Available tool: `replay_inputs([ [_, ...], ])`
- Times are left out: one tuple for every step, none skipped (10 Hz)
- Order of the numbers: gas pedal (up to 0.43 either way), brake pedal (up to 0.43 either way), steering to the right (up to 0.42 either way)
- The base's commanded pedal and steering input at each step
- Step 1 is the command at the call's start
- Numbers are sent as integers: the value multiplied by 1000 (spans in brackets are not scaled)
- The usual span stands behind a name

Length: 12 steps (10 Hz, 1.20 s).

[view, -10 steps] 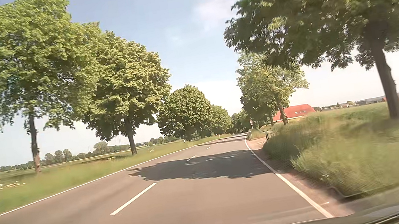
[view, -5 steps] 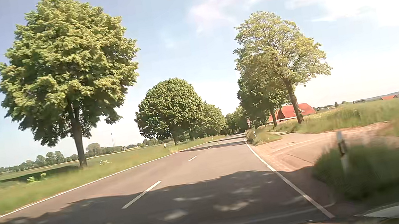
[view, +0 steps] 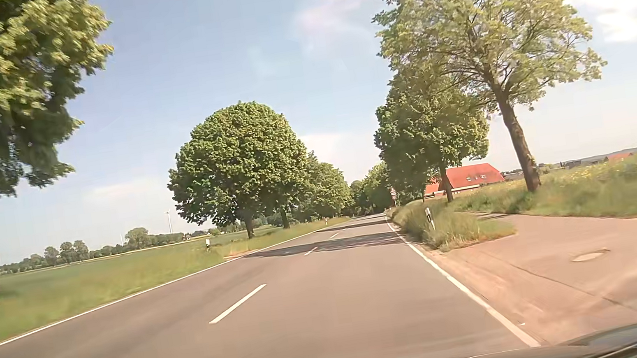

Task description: Follow the waypoints while adhering to traffic rules and regulations

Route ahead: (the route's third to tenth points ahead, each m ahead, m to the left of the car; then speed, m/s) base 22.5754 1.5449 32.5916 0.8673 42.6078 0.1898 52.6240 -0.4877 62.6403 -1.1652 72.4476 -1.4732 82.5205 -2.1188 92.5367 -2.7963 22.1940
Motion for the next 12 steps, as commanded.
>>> replay_inputs([
  [157, 0, 8],
  [150, 0, 9],
  [150, 0, 9],
  [138, 0, 9],
  [138, 0, 8],
  [130, 0, 8],
  [110, 0, 7],
  [47, 0, 6],
  [28, 0, 6],
  [0, 0, 6],
  [0, 0, 6],
  [0, 0, 6],
])
